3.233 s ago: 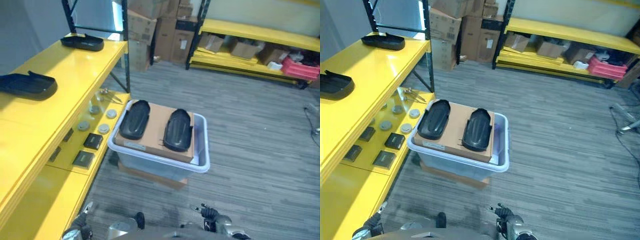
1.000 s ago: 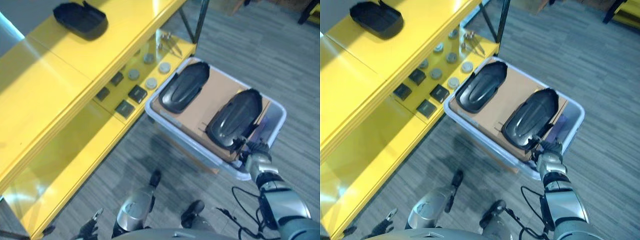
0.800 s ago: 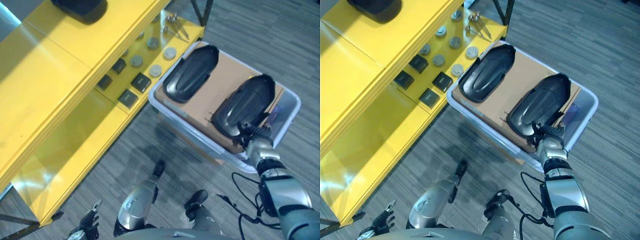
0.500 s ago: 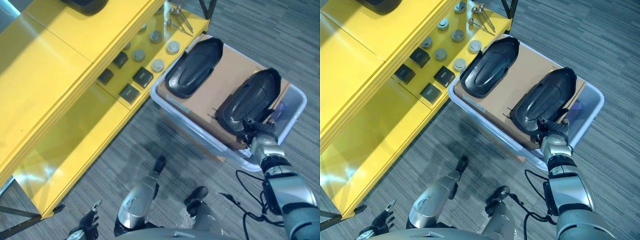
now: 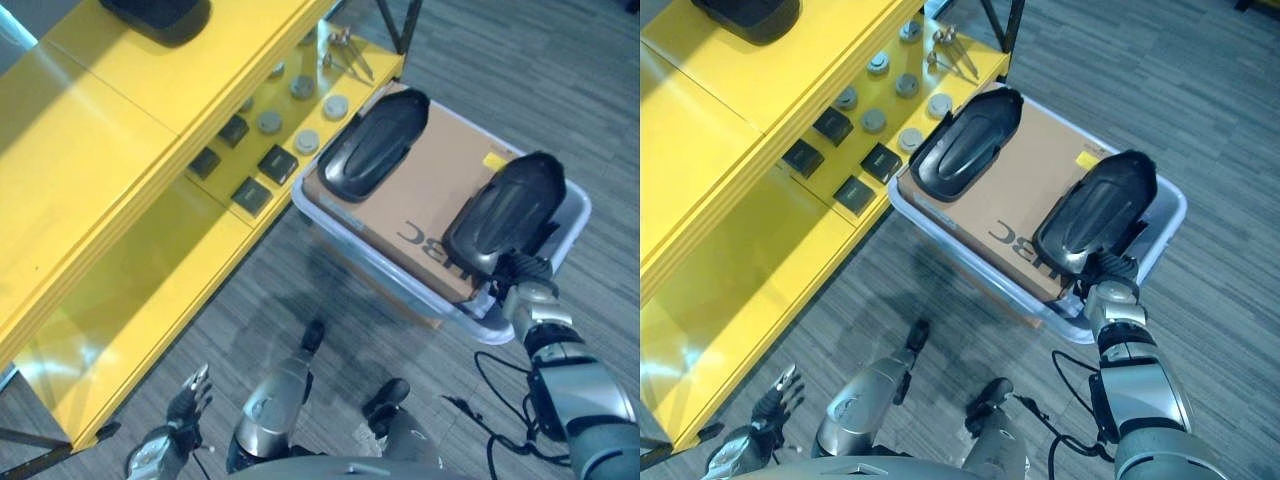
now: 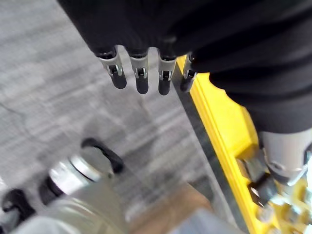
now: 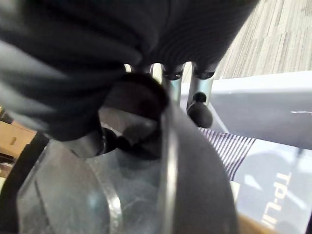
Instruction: Move parts from the plastic box to the shelf.
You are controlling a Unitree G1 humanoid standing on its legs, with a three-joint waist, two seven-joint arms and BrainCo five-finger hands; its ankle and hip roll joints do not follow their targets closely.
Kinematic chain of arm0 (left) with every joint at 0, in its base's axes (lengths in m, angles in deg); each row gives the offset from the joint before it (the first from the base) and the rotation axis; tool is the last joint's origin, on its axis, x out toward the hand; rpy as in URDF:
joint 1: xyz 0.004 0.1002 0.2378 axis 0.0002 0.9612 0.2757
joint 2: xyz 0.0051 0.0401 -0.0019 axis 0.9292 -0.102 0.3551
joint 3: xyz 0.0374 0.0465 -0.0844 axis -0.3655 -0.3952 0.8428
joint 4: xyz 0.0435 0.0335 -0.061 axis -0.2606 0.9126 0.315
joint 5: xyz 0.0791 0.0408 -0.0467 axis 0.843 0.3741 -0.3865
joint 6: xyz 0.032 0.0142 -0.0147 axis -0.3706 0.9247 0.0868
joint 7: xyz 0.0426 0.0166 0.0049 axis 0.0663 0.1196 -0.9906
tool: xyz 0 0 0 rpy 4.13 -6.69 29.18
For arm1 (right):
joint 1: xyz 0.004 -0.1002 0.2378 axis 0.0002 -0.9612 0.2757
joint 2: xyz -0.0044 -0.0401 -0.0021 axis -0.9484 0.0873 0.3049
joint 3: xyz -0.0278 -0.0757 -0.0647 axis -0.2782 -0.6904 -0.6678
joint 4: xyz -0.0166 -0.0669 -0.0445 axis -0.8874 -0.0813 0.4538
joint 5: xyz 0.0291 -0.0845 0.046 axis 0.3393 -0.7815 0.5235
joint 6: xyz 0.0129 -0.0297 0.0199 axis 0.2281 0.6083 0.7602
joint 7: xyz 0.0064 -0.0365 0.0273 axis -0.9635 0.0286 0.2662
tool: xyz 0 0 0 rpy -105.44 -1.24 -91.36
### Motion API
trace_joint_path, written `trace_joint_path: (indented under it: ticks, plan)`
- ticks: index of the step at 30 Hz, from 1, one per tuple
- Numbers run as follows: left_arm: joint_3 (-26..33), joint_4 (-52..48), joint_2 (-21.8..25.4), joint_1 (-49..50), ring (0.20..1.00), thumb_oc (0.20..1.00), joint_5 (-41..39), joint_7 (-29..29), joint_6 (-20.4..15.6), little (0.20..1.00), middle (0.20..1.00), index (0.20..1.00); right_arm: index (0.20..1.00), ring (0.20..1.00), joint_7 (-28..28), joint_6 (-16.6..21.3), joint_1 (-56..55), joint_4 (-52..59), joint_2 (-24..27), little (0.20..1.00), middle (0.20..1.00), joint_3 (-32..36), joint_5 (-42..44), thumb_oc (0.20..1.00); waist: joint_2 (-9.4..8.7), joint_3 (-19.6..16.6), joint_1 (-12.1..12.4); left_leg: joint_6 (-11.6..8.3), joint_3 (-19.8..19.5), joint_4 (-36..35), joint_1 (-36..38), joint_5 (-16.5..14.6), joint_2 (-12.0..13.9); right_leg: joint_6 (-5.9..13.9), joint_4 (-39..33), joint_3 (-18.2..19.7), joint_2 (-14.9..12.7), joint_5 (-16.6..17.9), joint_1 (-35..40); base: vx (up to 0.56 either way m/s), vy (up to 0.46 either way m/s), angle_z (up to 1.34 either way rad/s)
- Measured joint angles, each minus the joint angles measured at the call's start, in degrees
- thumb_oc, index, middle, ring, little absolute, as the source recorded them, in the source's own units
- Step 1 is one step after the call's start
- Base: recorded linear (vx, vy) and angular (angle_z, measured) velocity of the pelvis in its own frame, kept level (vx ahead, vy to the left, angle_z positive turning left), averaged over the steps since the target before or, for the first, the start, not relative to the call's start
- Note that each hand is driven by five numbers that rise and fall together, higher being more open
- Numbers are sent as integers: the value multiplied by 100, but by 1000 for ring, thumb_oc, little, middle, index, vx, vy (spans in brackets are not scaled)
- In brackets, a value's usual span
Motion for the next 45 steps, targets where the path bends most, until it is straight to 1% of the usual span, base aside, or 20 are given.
trace_joint_path:
  ticks: [2,3,4,5,6,7,8,10,11,13,15,16,20,21,23,26,32,37,41,45]
  plan:
    - [3,-669,51,26,1000,1000,-185,0,-3,1000,1000,1000,200,200,40,0,-340,593,-81,200,200,60,65,200,-38,-14,-28,-12,58,-25,120,-9,58,-11,-113,-11,61,27,147,125,-142,-9]
    - [11,-1491,172,36,1000,1000,-305,-8,37,1000,1000,1000,200,200,59,-15,-689,1164,-263,200,200,111,148,200,-103,-54,-76,-31,79,-118,359,-22,102,-3,-257,4,134,47,376,141,-135,-12]
    - [11,-1491,172,36,1000,1000,-305,-8,37,1000,1000,1000,200,200,59,-15,-689,1164,-263,200,200,111,148,200,-103,-54,-76,-31,79,-118,359,-22,102,-3,-257,4,134,47,376,112,-102,-25]
    - [15,-2701,466,157,1000,1000,-394,5,206,1000,1000,1000,200,200,160,-105,-1227,2240,-548,200,200,115,138,200,-284,-248,-133,-82,156,-217,518,-60,174,-36,-414,77,248,82,496,89,-54,-32]
    - [21,-2871,542,103,1000,1000,-395,30,216,1000,1000,1000,200,200,156,-89,-1337,2488,-669,200,200,103,137,200,-346,-355,-124,-68,221,-219,539,-52,205,-64,-469,151,298,129,503,90,-50,-48]
    - [34,-2961,569,-54,1000,1000,-397,101,270,1000,1000,1000,200,200,157,-98,-1358,2575,-773,200,200,112,118,200,-404,-444,-235,-83,304,-232,622,-97,241,-75,-544,201,323,149,550,123,-43,-31]
    - [52,-3177,581,-107,1000,1000,-399,72,500,1000,1000,1000,200,200,145,-167,-1432,2812,-851,200,200,101,11,200,-392,-448,-341,-68,356,-247,799,-79,252,-67,-664,202,365,214,785,142,-7,-40]
    - [-12,-3829,622,-262,1000,1000,-394,109,869,1000,1000,1000,200,200,107,-271,-1647,3131,-915,200,200,79,-148,200,-462,-746,-450,-72,487,-368,1039,-159,280,-84,-861,372,431,283,929,145,6,-43]
    - [-187,-3978,662,-732,1000,1000,-395,57,1414,1000,1000,1000,200,200,105,-296,-1572,3164,-902,200,200,-29,-314,200,-423,-850,-595,-44,601,-399,1226,-179,287,-67,-974,480,457,349,1091,78,6,-38]
    - [-406,-4026,656,-1208,1000,1000,-397,-74,1928,1000,1000,1000,200,200,62,-356,-1470,3162,-914,200,200,-252,-321,200,-359,-973,-755,-31,712,-405,1356,-210,294,-56,-1105,558,486,438,1244,65,6,-29]
    - [-679,-4015,633,-1595,1000,1000,-393,-220,2273,1000,1000,1000,200,200,-56,-446,-1389,3160,-909,200,200,-478,-412,200,-306,-1079,-874,-22,827,-441,1453,-228,295,-50,-1203,687,496,491,1278,35,-2,-35]
    - [-841,-3977,549,-1820,1000,1000,-393,-372,2559,1000,1000,1000,200,200,-121,-514,-1282,3163,-926,200,200,-701,-532,200,-223,-1133,-948,-10,905,-492,1519,-211,294,-61,-1259,780,519,561,1302,32,-3,-35]
    - [-1239,-3600,181,-2368,1000,1000,-388,-660,3180,1000,1000,1000,200,200,-230,-691,-1199,3159,-1062,200,200,-1087,-549,200,-19,-1264,-1252,-7,1069,-585,1704,-208,306,-63,-1463,912,565,668,1438,15,-12,-24]
    - [-1379,-3457,115,-2460,1000,1000,-388,-682,3314,1000,1000,1000,200,200,-285,-731,-1196,3161,-1063,200,200,-1215,-616,200,17,-1290,-1266,-7,1130,-590,1735,-213,322,-76,-1518,957,597,700,1470,5,-8,-21]
    - [-1671,-3155,-14,-2797,1000,1000,-388,-798,3579,1000,1000,1000,200,200,-287,-744,-1122,3039,-1141,200,200,-1505,-777,200,26,-1299,-1462,-18,1251,-600,1812,-219,361,-85,-1605,1015,625,716,1483,3,-20,-23]
    - [-2039,-2990,-106,-3322,1000,1000,-382,-895,3816,1000,1000,1000,200,200,-382,-736,-1032,2963,-1334,200,200,-1773,-763,200,40,-1326,-1624,-5,1375,-600,1833,-228,370,-81,-1652,1122,638,798,1482,2,-25,-26]
    - [-2145,-2998,-123,-3444,1000,1000,-393,-1099,3958,1000,1000,1000,200,200,-510,-735,-904,2690,-1297,200,200,-1816,-749,200,-5,-1422,-1666,-13,1522,-604,1899,-251,404,-94,-1738,1265,688,850,1490,22,-27,-13]
    - [-2282,-2998,-108,-3445,1000,1000,-397,-1252,4011,1000,1000,1000,200,200,-520,-727,-843,2458,-1431,200,200,-1897,-744,200,-89,-1624,-1663,-15,1563,-609,1909,-255,407,-94,-1756,1285,690,851,1488,7,-3,0]
    - [-2306,-2998,-108,-3445,1000,1000,-373,-1441,4153,1000,1000,1000,200,200,-521,-727,-834,2418,-1485,200,200,-1956,-749,200,-109,-1642,-1625,-14,1617,-609,1923,-255,406,-109,-1779,1310,688,861,1486,27,-6,-5]
    - [-2445,-2999,-107,-3450,1000,1000,116,-1743,4221,1000,1000,1000,200,200,-524,-730,-830,2418,-1470,200,200,-2107,-761,200,-108,-1643,-1588,-14,1629,-609,1952,-256,406,-110,-1785,1317,688,864,1508,12,1,-2]
